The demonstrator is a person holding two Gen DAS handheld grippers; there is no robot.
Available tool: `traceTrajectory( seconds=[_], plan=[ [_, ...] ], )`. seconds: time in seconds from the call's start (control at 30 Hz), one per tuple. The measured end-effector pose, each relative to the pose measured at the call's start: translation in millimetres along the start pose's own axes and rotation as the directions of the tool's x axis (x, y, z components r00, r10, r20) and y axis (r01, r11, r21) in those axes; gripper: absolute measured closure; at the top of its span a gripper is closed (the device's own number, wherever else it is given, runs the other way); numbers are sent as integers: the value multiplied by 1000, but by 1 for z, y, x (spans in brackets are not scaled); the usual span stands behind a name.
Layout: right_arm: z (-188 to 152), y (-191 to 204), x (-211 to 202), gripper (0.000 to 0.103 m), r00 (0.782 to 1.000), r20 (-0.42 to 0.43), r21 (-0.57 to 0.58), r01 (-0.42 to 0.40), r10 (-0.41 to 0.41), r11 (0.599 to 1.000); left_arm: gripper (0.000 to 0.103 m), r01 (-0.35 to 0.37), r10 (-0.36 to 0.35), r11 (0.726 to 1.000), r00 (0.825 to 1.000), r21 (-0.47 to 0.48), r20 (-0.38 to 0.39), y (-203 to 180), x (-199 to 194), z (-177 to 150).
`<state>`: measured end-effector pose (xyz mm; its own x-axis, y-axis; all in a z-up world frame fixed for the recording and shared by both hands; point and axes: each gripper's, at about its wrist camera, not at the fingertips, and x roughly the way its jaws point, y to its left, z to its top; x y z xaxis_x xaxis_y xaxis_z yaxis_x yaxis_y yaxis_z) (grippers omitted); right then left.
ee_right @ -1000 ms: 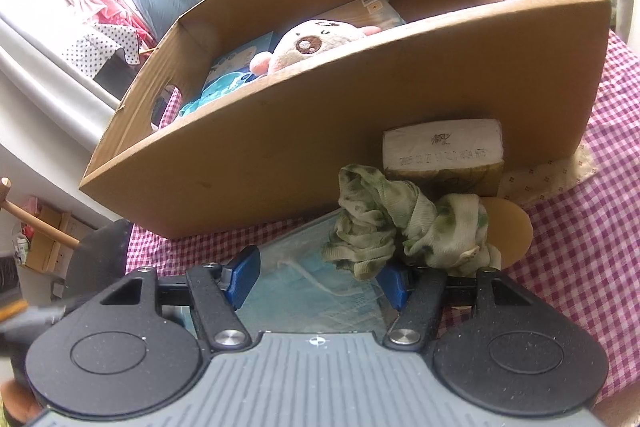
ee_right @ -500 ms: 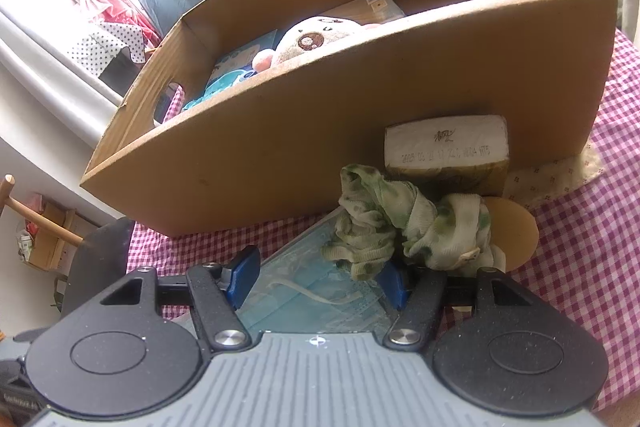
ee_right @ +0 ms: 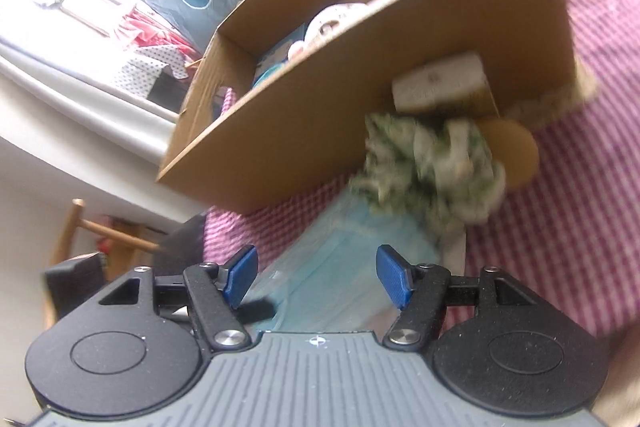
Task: Organize soft objects
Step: 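Close the right gripper on the edge of the face-mask pack, then lift the face-mask pack upright with the right gripper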
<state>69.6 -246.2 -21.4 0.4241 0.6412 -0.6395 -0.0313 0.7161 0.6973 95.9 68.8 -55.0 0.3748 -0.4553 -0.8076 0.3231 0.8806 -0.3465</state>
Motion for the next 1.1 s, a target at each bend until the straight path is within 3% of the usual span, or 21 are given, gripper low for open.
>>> traceTrajectory(
  seconds=[0.3,0.43,0.53,0.67,0.8,0.9,0.97,1.1],
  plan=[
    [-46,-39,-8,35,998,-60,205,40,-28,978,21,38,-38,998,999,-42,-5,-2,1,-12],
    [-58,-47,0,35,999,-45,253,-13,25,967,22,107,-112,990,993,-93,-44,1,1,-19],
    [-62,-45,4,36,998,-47,264,-32,46,964,24,171,-184,973,980,-153,-71,7,2,-25],
    [-74,-46,12,37,994,-81,293,-43,70,955,29,284,-318,921,943,-266,-94,16,4,-39],
    [-87,-55,18,41,989,-89,357,-81,121,930,35,325,-368,894,926,-310,-88,18,5,-49],
    [-89,-58,24,54,988,-75,374,-96,134,922,43,324,-364,895,927,-306,-85,17,5,-51],
    [-87,-58,28,71,985,-80,380,-112,154,918,46,315,-355,900,931,-302,-87,11,3,-48],
    [-83,-42,33,79,978,-82,347,-152,192,925,49,324,-359,896,931,-302,-67,12,-4,-46]
  ],
)
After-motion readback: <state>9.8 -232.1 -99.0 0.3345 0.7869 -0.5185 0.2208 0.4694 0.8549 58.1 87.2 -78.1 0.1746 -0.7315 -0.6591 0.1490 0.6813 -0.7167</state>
